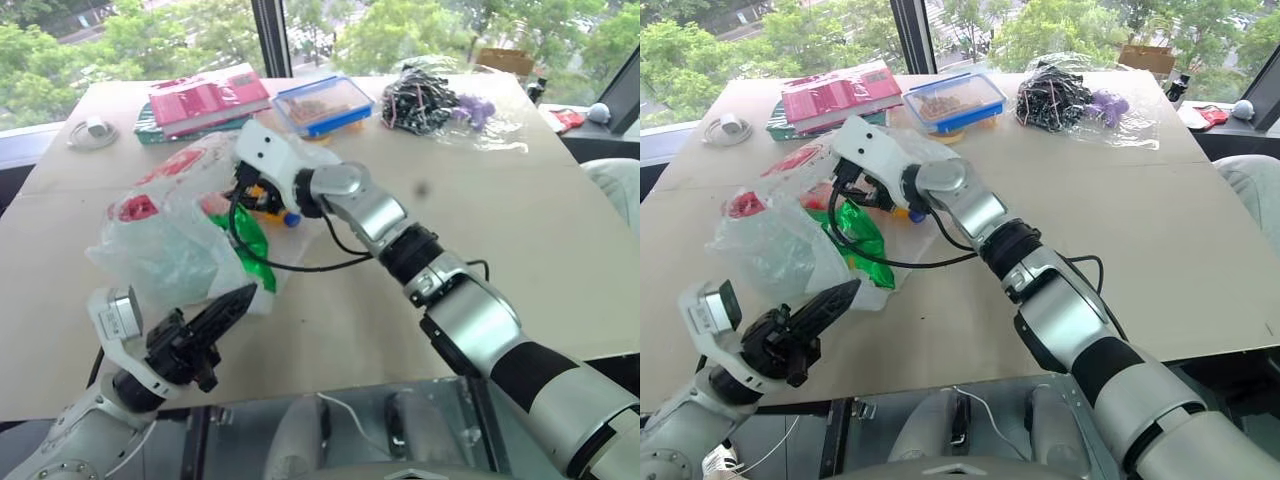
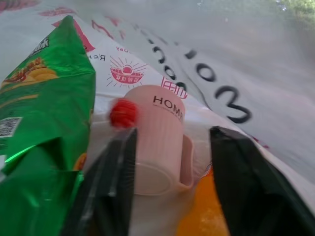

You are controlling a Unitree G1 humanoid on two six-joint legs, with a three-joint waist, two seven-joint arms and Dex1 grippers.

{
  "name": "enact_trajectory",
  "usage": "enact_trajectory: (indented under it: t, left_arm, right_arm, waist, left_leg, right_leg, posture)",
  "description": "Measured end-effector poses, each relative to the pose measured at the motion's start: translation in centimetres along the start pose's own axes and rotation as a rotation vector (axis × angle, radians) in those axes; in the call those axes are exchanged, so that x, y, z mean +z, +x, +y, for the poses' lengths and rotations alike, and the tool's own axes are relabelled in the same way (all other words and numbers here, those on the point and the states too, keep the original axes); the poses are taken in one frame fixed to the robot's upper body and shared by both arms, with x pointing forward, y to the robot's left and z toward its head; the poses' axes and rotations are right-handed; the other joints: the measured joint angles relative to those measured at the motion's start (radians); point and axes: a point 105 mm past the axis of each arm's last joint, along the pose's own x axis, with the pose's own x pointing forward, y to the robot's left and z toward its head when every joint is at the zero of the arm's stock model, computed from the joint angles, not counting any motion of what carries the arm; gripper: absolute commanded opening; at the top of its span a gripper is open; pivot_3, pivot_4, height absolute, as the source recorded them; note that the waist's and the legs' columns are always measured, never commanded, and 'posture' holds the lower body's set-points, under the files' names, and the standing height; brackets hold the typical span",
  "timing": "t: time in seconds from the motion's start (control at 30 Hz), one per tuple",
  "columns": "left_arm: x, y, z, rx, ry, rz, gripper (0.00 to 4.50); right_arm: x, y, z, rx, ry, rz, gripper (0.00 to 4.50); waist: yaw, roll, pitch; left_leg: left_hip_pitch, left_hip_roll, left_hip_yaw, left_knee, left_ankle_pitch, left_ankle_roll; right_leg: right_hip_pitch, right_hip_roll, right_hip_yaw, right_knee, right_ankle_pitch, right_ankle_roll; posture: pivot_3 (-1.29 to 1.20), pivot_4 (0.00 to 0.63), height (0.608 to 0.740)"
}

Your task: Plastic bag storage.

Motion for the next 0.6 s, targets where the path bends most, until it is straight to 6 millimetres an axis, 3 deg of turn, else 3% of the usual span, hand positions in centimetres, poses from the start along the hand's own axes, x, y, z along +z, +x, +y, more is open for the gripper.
enact_trajectory:
  t: [0.1,0.3,0.4,0.6]
  left_arm:
    - [0.6,0.9,-0.1,-0.005,-0.002,-0.026,0.00]
    - [1.8,2.4,-0.2,-0.017,0.003,-0.047,0.00]
    - [2.2,3.1,0.0,-0.034,-0.002,-0.042,0.00]
    - [2.0,4.1,0.2,-0.052,-0.021,-0.032,0.00]
  right_arm:
    - [0.9,-1.9,-0.1,-0.004,-0.012,-0.079,3.61]
    - [-1.5,-9.1,-0.7,-0.034,0.038,0.002,3.61]
    - [-1.9,-11.5,-0.7,-0.073,0.096,0.044,3.61]
    - [-3.8,-11.5,-2.7,-0.210,0.230,0.087,3.61]
  waist:
    - [0.002,0.000,0.000]
    - [0.010,0.000,0.000]
    - [0.001,0.001,0.000]
    - [-0.003,0.000,0.000]
  left_leg:
    - [0.000,0.000,-0.002,0.000,0.000,0.000]
    - [-0.001,-0.002,-0.003,0.000,0.000,0.000]
    - [0.001,-0.001,-0.002,0.000,0.000,0.000]
    - [0.002,-0.001,-0.001,0.001,0.000,0.000]
  right_leg:
    - [0.000,0.000,-0.001,0.000,0.000,0.000]
    - [0.000,-0.002,-0.003,0.001,0.000,0.000]
    - [0.000,0.002,-0.001,0.002,0.000,0.000]
    - [0.001,0.007,0.001,0.003,0.000,0.000]
  posture:
    - [0.00,0.150,0.740]
    - [0.00,0.150,0.740]
    - [0.00,0.150,0.740]
    - [0.00,0.150,0.740]
